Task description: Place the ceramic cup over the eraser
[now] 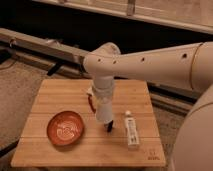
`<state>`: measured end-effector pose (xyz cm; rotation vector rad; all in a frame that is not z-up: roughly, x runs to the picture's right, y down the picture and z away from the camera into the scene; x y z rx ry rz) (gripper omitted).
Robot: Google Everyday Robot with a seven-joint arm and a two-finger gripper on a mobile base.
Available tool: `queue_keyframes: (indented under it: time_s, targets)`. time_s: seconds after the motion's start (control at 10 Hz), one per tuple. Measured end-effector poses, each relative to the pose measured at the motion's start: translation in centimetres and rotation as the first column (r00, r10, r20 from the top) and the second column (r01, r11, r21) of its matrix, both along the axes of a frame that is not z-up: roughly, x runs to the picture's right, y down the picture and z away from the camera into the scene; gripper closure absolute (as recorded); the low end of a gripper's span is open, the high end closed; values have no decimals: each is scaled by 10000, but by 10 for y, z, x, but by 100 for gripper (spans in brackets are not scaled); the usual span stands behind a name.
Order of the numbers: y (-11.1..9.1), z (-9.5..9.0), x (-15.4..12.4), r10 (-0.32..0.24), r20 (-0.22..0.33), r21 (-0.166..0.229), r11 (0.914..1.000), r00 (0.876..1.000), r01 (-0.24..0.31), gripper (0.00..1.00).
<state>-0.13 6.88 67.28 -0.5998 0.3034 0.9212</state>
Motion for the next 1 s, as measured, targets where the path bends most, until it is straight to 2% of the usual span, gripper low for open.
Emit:
queue_keyframes:
  time_s: [0.3,0.5,0.7,1.0]
  targets:
    - [11,5,13,266,-266,-155,9995,9993,-271,100]
    - [25,17,18,537,-305,-269,9982,9981,-545,100]
    - [36,26,12,703,-202,-418,9966,9973,-711,100]
    - [51,39,7,1151,-88,-502,9921,9933,-1154,77]
